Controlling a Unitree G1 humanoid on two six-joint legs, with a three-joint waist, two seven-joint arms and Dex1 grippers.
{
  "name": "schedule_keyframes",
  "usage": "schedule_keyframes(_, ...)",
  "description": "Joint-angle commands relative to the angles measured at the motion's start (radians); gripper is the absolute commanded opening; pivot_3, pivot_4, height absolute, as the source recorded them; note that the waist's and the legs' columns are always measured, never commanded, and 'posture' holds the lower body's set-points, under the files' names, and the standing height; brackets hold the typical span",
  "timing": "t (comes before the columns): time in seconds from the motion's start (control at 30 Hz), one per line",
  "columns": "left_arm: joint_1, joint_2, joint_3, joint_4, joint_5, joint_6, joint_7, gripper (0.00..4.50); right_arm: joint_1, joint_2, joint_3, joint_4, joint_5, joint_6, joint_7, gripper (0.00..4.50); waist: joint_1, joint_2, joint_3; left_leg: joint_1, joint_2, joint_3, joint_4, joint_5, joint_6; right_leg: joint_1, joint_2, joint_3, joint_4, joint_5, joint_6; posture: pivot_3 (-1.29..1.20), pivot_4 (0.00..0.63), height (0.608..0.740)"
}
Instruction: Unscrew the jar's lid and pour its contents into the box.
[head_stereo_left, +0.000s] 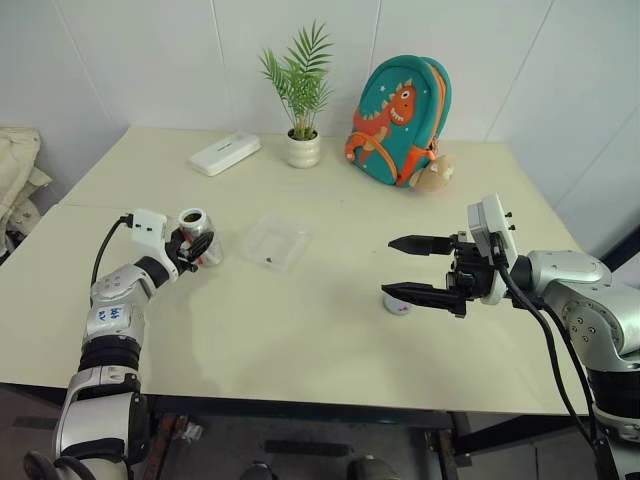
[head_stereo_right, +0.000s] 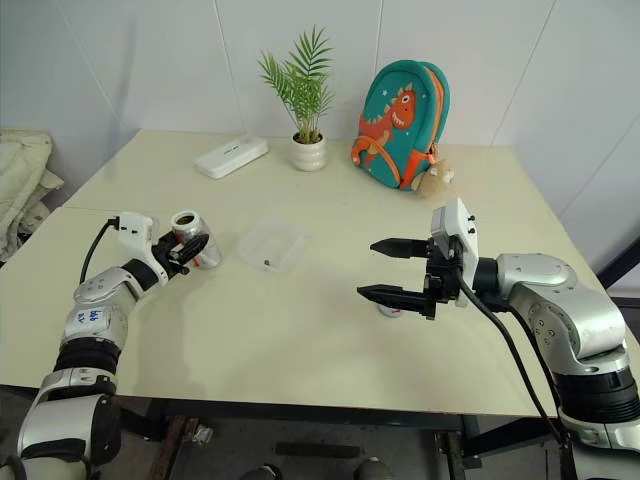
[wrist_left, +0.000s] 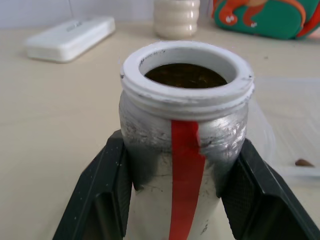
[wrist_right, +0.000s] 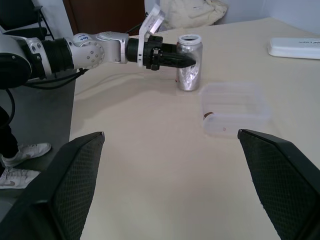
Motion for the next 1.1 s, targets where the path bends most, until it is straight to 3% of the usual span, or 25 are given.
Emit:
schedule_keyframes(0.03,0.017,0.019,0.009,-0.052,-0.009,0.028,-0.009,2.03,0.001,-0.001,-0.011,-0.014,-0.005,-0.019,0.007,4.49,0.000,0.000,0.000,0.000,0.000,0.000,0.000,0.000,0.000,0.000,0.000,0.000,0.000,0.000,0.000,0.00,0.150,0.740)
schedule_keyframes(0.07,0.021,0.018,0.010,-0.059,-0.009,0.035,-0.009,2.03,0.001,-0.002,-0.011,-0.012,-0.008,-0.020,0.006,4.49,0.000,0.000,0.000,0.000,0.000,0.000,0.000,0.000,0.000,0.000,0.000,0.000,0.000,0.000,0.000,0.00,0.150,0.740)
schedule_keyframes(0.1,0.024,0.019,0.009,-0.065,-0.005,0.039,-0.005,2.58,0.001,-0.002,-0.009,-0.009,-0.012,-0.023,0.006,4.50,0.001,0.000,0.000,0.000,0.000,0.000,0.000,0.000,0.000,0.000,0.000,0.000,0.000,0.000,0.000,0.00,0.150,0.740)
schedule_keyframes(0.33,0.069,0.051,0.001,-0.178,0.008,0.107,-0.003,4.47,-0.014,0.000,-0.005,-0.004,-0.025,-0.022,0.009,4.50,-0.001,0.000,0.000,0.000,0.000,0.000,-0.001,0.000,0.000,0.000,0.000,0.000,-0.001,0.000,0.000,0.00,0.150,0.740)
schedule_keyframes(0.53,0.185,0.113,0.001,-0.395,0.001,0.221,-0.020,4.49,-0.031,0.001,0.004,0.013,-0.042,-0.030,0.021,4.50,-0.001,0.000,0.000,0.000,0.000,0.000,-0.001,0.000,0.000,0.000,0.000,0.000,-0.001,0.000,0.000,0.00,0.150,0.740)
schedule_keyframes(0.73,0.441,0.230,0.123,-0.696,-0.127,0.405,-0.135,4.49,-0.043,-0.025,-0.004,0.015,-0.033,-0.004,0.039,4.50,-0.021,0.000,0.000,0.000,0.001,0.000,-0.003,0.000,-0.001,-0.001,0.000,0.000,-0.003,-0.001,-0.002,0.00,0.150,0.740)
schedule_keyframes(0.83,0.489,0.249,0.163,-0.779,-0.181,0.445,-0.160,4.49,-0.038,-0.063,-0.032,0.055,-0.041,-0.010,0.066,4.50,-0.020,0.001,0.001,0.000,0.001,0.000,-0.004,-0.001,-0.001,-0.001,-0.001,0.000,-0.003,-0.001,-0.003,0.00,0.150,0.740)
schedule_keyframes(0.93,0.517,0.296,0.256,-0.754,-0.259,0.436,-0.273,4.49,-0.038,-0.087,-0.054,0.053,-0.064,-0.008,0.029,4.50,-0.019,0.001,0.001,0.000,0.001,0.000,-0.003,0.000,-0.001,0.000,-0.002,-0.001,-0.004,-0.001,-0.003,0.00,0.150,0.740)
schedule_keyframes(1.1,0.460,0.320,0.270,-0.626,-0.248,0.373,-0.296,4.49,-0.005,-0.099,-0.080,0.030,-0.053,0.000,0.023,4.50,-0.022,0.002,0.001,0.000,0.001,0.001,-0.004,0.000,-0.001,0.000,-0.001,-0.001,-0.005,-0.001,-0.004,0.00,0.150,0.740)
